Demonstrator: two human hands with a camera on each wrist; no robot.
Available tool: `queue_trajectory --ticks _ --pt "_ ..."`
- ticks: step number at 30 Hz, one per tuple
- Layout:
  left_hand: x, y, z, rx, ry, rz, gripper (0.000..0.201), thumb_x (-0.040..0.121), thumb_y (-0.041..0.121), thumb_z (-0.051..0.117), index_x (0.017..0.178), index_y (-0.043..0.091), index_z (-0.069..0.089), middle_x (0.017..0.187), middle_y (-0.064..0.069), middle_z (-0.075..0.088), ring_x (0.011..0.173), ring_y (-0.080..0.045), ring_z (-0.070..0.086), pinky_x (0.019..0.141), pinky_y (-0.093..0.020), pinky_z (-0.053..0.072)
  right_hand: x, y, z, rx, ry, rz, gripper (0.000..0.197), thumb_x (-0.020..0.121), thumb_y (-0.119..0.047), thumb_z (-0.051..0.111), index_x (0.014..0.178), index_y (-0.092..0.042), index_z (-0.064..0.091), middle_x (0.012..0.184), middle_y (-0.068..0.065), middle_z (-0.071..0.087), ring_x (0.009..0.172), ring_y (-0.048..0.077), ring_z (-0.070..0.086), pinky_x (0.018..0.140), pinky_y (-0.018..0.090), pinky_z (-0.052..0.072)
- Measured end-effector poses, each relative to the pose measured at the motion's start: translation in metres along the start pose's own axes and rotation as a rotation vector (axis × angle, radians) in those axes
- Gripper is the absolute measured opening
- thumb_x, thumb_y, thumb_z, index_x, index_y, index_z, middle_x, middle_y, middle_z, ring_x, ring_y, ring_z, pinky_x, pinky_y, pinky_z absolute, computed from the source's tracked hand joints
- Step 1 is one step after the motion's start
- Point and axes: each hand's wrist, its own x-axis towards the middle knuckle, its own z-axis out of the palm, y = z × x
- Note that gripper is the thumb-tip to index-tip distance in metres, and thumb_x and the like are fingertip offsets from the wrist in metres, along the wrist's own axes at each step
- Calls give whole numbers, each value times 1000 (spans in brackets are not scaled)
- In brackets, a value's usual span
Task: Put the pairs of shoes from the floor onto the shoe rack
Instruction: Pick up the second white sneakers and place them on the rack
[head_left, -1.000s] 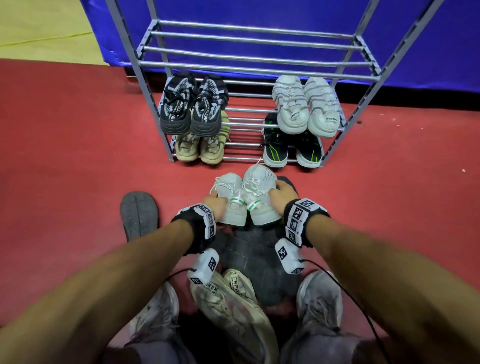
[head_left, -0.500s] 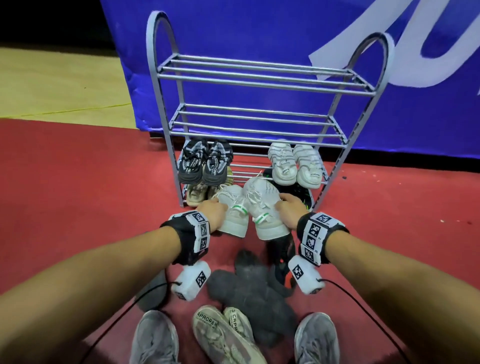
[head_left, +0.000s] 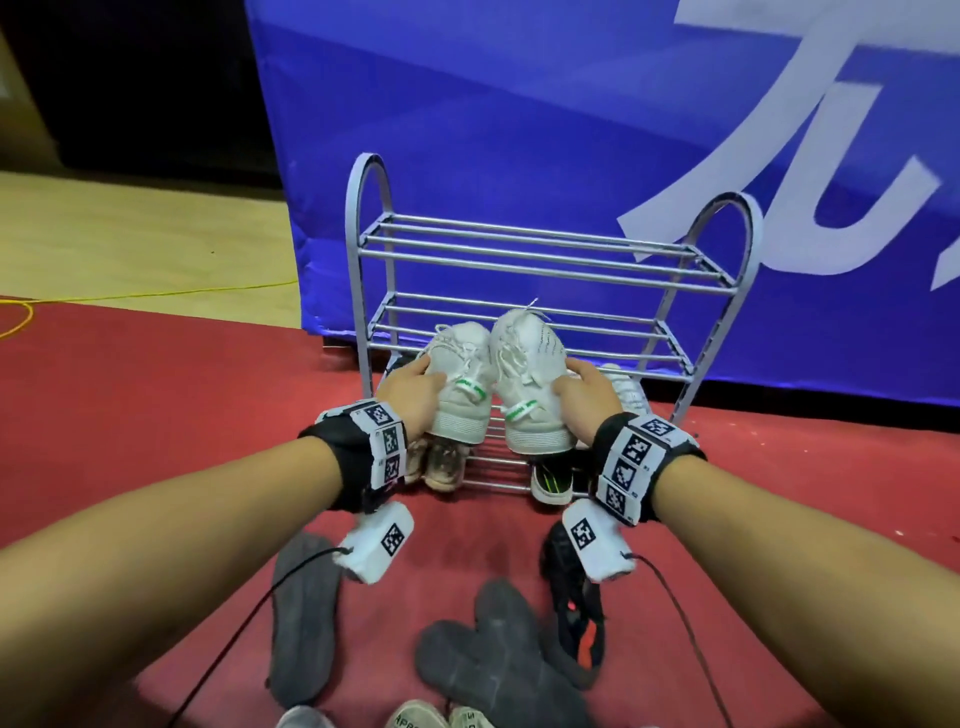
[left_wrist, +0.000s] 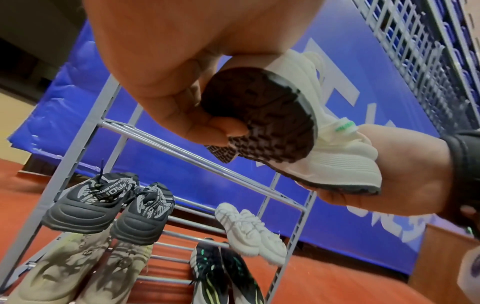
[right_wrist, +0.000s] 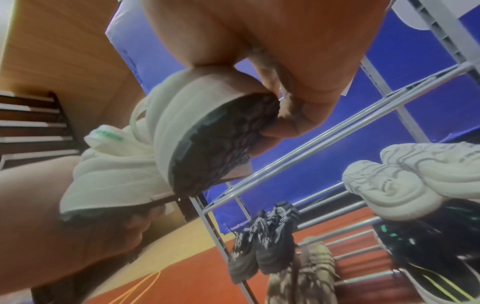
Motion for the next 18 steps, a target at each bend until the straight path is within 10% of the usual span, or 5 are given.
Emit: queue_trajectory --ticks 5,11,15,18 --pt "43 9 -5 -40 80 -33 21 99 17 47 113 29 56 82 2 55 64 -16 46 54 -19 36 38 -26 25 5 16 -7 43 93 -14 49 136 -12 52 125 7 63 102 25 62 87 34 50" --pt "86 3 -4 53 217 -21 51 97 29 45 148 27 39 134 -5 57 107 -29 60 95 -33 46 85 -15 50 81 57 43 42 88 -15 56 130 -13 61 117 10 67 98 27 66 89 38 54" --pt "116 -2 -5 8 236 -15 49 98 25 44 147 24 39 111 -1 59 74 -13 56 78 -28 42 112 -8 60 64 45 50 42 89 -15 55 131 -13 61 121 10 67 89 23 64 77 29 49" --pt "134 -14 -5 7 227 -28 51 96 30 46 147 27 43 113 -1 62 81 -16 61 80 -29 48 127 -3 68 66 75 53 39 92 -15 54 130 -11 61 119 8 66 91 22 60 75 25 43"
